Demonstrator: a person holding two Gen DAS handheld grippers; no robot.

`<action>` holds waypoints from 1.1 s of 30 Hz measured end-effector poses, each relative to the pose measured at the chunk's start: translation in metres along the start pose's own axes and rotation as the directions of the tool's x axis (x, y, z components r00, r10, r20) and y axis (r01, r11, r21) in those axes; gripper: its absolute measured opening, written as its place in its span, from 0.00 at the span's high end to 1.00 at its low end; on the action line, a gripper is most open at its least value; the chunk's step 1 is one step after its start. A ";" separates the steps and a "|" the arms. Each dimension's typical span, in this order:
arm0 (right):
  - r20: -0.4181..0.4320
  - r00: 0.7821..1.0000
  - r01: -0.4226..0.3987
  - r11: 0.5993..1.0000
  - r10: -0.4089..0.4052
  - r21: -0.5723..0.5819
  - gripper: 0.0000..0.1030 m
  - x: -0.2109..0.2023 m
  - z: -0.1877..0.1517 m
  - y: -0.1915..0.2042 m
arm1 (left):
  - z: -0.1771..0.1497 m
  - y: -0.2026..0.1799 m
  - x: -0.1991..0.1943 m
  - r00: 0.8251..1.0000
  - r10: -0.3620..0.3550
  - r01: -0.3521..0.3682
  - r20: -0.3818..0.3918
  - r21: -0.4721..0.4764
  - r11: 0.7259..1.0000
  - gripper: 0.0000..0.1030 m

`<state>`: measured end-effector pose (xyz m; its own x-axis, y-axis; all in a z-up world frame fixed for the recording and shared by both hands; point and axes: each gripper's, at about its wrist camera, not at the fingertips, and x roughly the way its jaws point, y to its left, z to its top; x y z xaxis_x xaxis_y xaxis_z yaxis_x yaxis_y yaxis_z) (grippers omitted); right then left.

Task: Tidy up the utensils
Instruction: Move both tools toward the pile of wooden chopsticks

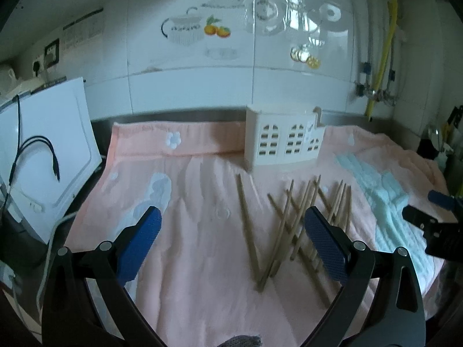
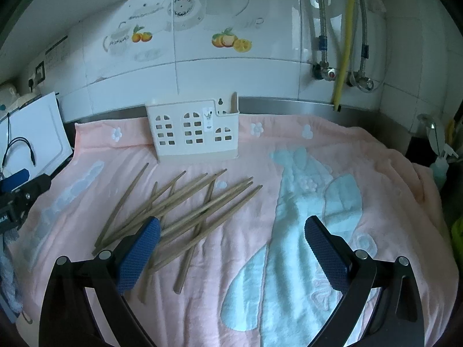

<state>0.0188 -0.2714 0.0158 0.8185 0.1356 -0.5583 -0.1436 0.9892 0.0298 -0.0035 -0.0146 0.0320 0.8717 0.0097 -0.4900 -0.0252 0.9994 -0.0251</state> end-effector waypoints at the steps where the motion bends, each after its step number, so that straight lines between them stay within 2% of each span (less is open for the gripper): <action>1: 0.001 1.000 0.001 1.000 -0.001 0.002 0.06 0.000 0.000 0.000 | 0.001 -0.002 -0.002 1.000 0.004 -0.004 0.009 -0.002 1.000 0.06; 8: 0.014 1.000 -0.008 1.000 0.007 0.017 0.07 -0.002 -0.002 -0.002 | -0.002 -0.009 -0.007 0.998 0.031 -0.031 0.059 0.007 0.999 0.06; 19: 0.060 0.998 -0.028 1.000 0.028 0.007 0.07 -0.016 -0.009 -0.002 | -0.013 -0.011 -0.016 0.997 0.013 -0.014 0.078 0.020 1.000 0.06; 33: 0.070 0.997 -0.040 0.999 0.040 0.004 0.07 -0.024 -0.010 0.002 | -0.018 -0.010 -0.024 0.997 0.021 -0.023 0.079 0.021 1.000 0.06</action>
<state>-0.0070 -0.2732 0.0208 0.8491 0.1783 -0.4973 -0.1742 0.9832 0.0550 -0.0330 -0.0256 0.0281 0.9067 0.0331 -0.4205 -0.0346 0.9994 0.0042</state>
